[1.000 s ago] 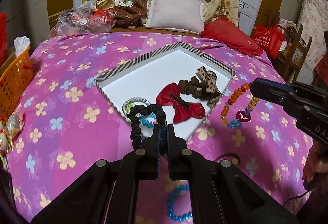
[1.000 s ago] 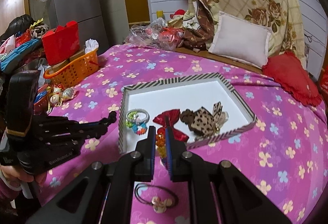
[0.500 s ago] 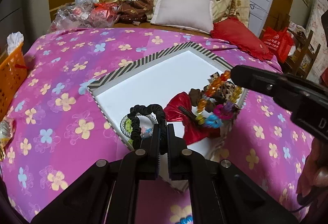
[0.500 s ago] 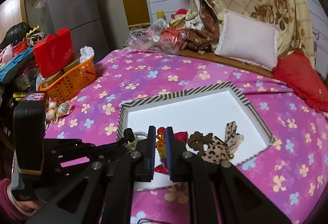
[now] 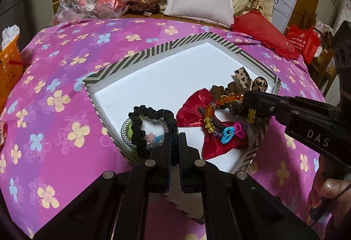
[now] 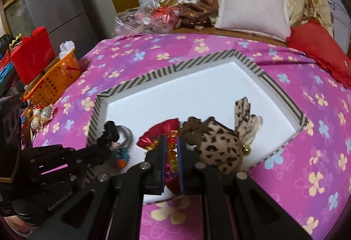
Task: Organize jewelry
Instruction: 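Open both tools to drop the scrunchie and orange bracelet into the tray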
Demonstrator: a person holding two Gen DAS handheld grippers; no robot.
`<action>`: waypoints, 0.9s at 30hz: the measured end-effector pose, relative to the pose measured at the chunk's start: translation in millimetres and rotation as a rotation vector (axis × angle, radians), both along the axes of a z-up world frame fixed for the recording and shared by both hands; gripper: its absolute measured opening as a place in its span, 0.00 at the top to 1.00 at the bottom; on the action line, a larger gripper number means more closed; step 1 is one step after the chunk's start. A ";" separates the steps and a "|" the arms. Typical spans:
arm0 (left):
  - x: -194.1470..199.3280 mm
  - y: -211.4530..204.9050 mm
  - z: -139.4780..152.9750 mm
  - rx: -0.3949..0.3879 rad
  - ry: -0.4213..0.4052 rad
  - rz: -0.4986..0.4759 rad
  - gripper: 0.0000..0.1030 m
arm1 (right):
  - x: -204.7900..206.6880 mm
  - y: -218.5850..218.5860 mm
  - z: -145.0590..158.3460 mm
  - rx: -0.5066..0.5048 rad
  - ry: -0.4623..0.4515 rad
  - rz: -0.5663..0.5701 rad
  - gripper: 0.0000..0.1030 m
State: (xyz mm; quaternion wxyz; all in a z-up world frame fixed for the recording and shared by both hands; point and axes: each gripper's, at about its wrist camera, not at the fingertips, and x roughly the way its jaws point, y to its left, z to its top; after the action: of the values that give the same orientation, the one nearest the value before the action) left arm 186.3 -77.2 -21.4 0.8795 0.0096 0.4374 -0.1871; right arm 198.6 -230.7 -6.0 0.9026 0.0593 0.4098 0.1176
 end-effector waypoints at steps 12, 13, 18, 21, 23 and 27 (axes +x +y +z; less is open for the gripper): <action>2.5 -5.8 -4.4 0.008 0.013 0.005 0.99 | 3.4 -4.3 -6.9 -0.059 0.001 -0.046 0.91; 2.8 -6.7 -5.7 0.010 0.016 0.005 0.99 | 3.2 -4.3 -8.2 -0.063 0.002 -0.050 0.91; 4.1 -11.0 -13.1 0.020 0.030 0.011 0.99 | 3.8 -2.4 -14.0 -0.086 0.010 -0.054 0.91; 3.1 -12.1 -15.5 0.038 0.027 0.020 0.99 | 3.8 -3.6 -16.2 -0.090 0.018 -0.054 0.91; 2.9 -12.3 -16.6 0.045 0.027 0.026 0.99 | 3.3 -3.4 -16.8 -0.090 0.020 -0.057 0.91; 1.9 -11.0 -17.1 0.060 0.023 0.048 0.96 | 0.3 -2.6 -15.3 -0.089 0.014 -0.066 0.70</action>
State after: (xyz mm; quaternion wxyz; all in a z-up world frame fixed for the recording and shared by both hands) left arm 188.2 -88.2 -38.6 0.8779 0.0233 0.4531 -0.1530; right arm 198.9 -233.3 -21.3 0.9049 0.0332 0.4187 0.0692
